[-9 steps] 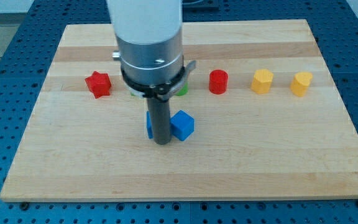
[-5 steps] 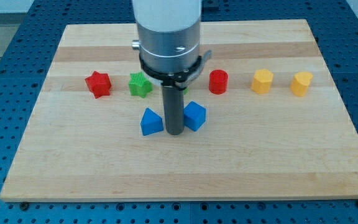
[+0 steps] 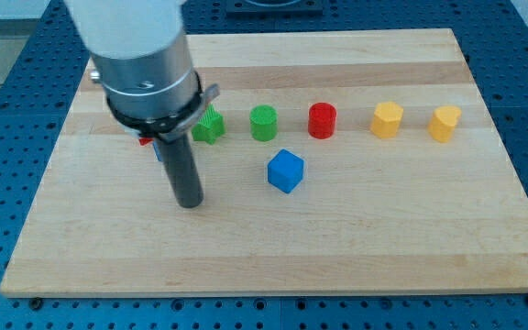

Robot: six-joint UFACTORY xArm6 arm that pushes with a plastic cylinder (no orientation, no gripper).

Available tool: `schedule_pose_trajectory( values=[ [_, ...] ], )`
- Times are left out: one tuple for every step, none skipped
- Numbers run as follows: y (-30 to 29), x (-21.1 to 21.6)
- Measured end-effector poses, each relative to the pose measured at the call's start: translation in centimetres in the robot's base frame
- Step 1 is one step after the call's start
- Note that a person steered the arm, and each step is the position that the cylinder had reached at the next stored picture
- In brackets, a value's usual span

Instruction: Place the blue triangle to the left of the red star

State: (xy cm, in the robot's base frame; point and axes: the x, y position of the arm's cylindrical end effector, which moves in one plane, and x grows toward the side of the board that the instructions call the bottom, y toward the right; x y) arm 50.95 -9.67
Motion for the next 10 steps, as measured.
schedule_pose_trajectory(
  values=[
    [2.9, -3.7],
    [4.8, -5.0],
    [3.4, -5.6],
    [0.2, -6.2],
    [-2.1, -7.0],
    [-4.0, -8.3],
    [-4.8, -8.0],
    [-5.0, -6.2],
    [-6.9, -5.9],
    [-8.9, -5.7]
  ],
)
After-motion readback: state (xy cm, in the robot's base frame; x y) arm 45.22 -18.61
